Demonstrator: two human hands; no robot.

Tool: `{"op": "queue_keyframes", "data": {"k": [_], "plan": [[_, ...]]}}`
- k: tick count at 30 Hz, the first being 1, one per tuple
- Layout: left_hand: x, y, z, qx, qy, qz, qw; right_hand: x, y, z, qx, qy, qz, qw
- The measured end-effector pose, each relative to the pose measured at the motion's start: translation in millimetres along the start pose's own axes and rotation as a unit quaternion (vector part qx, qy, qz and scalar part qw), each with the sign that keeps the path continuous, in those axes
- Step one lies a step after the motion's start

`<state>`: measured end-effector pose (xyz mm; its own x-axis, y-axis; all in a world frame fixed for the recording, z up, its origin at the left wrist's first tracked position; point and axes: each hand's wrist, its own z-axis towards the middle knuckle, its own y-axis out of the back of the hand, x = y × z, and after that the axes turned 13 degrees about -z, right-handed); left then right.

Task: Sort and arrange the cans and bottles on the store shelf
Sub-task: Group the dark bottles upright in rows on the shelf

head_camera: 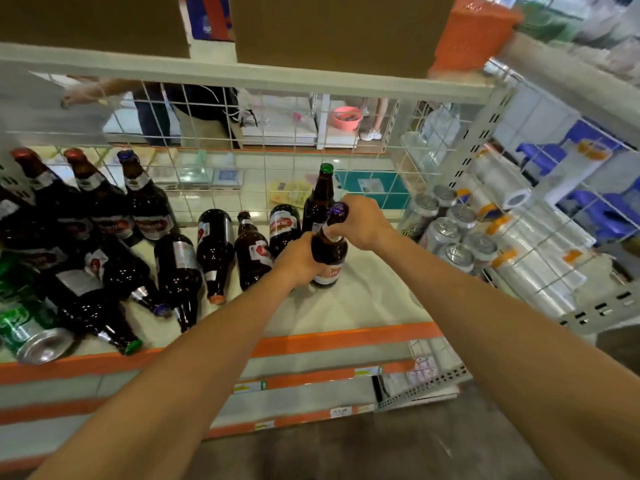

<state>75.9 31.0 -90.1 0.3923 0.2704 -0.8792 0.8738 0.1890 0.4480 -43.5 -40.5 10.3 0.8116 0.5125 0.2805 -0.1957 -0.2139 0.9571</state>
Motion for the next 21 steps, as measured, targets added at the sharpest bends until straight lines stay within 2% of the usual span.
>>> {"op": "queue_keyframes", "data": {"k": [6, 10, 12, 14, 16, 18, 21], "plan": [[-2, -2, 18, -0.027, -0.007, -0.035, 0.999, -5, -8, 25, -0.022, -0.025, 0.049, 0.998], [5, 3, 21, -0.005, -0.018, 0.007, 1.000, -6, -10, 27, -0.004, -0.033, 0.055, 0.998], [7, 13, 21, -0.006, -0.032, 0.051, 0.998, -1, -9, 19, -0.073, -0.018, 0.040, 0.996], [9, 26, 20, -0.049, -0.030, 0.109, 0.992, 5, -11, 6, -0.197, 0.017, 0.013, 0.980], [12, 40, 19, -0.080, -0.018, 0.130, 0.988, 14, -23, -11, -0.245, 0.045, 0.015, 0.968], [19, 52, 15, -0.078, -0.013, 0.125, 0.989, 22, -48, -23, -0.193, 0.040, 0.017, 0.980], [30, 70, 7, -0.064, -0.004, 0.126, 0.990, 29, -90, -29, -0.046, -0.026, -0.001, 0.999]]}}
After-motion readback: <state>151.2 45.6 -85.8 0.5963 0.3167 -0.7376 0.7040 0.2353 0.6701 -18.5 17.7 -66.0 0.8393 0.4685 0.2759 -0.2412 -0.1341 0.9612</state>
